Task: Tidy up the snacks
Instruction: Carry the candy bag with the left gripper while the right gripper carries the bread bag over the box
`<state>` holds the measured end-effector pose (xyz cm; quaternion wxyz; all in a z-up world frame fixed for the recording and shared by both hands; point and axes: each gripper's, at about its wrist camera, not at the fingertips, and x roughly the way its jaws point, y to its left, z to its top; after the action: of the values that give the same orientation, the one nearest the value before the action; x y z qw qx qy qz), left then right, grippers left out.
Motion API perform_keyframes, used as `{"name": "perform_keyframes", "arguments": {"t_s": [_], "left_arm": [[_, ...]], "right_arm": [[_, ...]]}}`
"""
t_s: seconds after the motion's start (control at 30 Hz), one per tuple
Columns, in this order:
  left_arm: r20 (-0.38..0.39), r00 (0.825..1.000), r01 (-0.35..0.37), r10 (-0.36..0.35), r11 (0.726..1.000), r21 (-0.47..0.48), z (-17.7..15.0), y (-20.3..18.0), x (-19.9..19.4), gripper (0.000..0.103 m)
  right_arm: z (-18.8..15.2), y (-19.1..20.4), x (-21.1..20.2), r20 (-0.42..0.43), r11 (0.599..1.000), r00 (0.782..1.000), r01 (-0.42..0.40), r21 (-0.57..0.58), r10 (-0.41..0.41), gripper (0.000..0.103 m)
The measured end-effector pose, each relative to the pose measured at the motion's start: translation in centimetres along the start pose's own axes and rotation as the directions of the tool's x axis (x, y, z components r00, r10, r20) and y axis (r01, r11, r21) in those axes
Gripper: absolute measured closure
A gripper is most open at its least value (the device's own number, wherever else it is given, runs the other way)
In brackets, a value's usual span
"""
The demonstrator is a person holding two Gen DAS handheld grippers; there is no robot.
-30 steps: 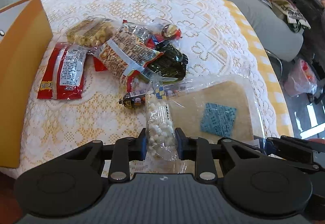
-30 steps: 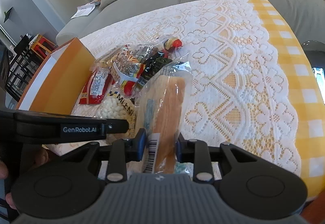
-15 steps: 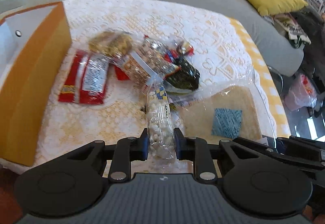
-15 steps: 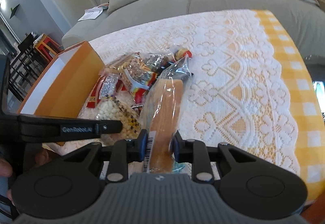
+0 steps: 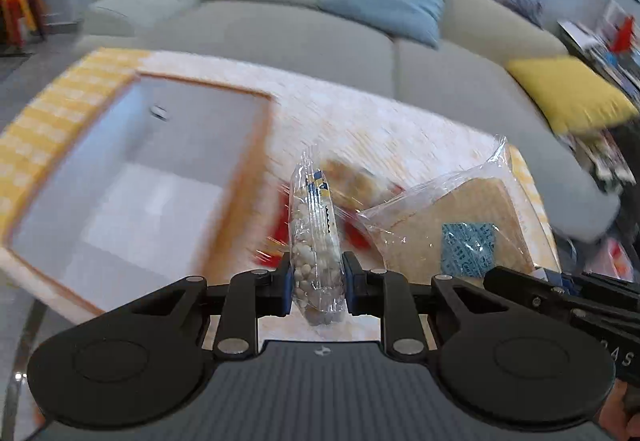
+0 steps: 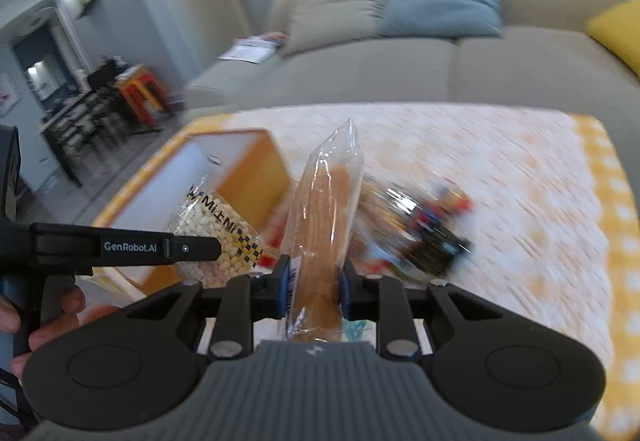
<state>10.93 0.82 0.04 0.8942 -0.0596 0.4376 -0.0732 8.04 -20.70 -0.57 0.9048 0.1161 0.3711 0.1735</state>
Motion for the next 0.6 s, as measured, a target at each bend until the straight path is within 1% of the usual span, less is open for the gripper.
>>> {"name": "perform_keyframes", "arguments": {"t_s": [0.07,0.17,0.23,0.3,0.4,0.5,0.6], "left_arm": [[0.023,0.999,-0.049,0.049,0.999,-0.018,1.1,2.0,-1.1,0.076],[0.048,0.991,-0.121,0.123,0.992,-0.039,2.4,4.9,-1.7,0.076],[0.038,0.983,-0.176,0.177,0.983,-0.044,3.2,6.7,-1.6,0.076],[0.023,0.978,-0.207,0.208,0.977,-0.051,3.9,8.3,-1.0,0.076],[-0.028,0.976,-0.216,0.215,0.974,-0.062,4.6,10.3,0.5,0.076],[-0.058,0.971,-0.234,0.231,0.971,-0.055,4.6,12.1,1.8,0.076],[-0.094,0.972,-0.219,0.214,0.975,-0.044,4.3,13.9,3.2,0.076]], "right_arm": [[1.4,1.8,1.1,0.006,0.999,0.999,-0.039,-0.01,0.039,0.081],[2.9,4.5,3.0,0.016,0.995,0.995,-0.096,0.0,0.096,0.081],[3.8,6.5,4.6,0.018,0.991,0.991,-0.13,0.016,0.13,0.081],[4.5,8.4,6.7,0.006,0.985,0.986,-0.168,0.048,0.168,0.081],[4.9,11.1,9.7,-0.037,0.976,0.978,-0.204,0.075,0.207,0.081],[5.0,13.5,13.0,-0.089,0.983,0.979,-0.177,0.054,0.181,0.081],[4.6,15.3,15.9,-0.136,0.989,0.979,-0.148,0.022,0.15,0.081]]}}
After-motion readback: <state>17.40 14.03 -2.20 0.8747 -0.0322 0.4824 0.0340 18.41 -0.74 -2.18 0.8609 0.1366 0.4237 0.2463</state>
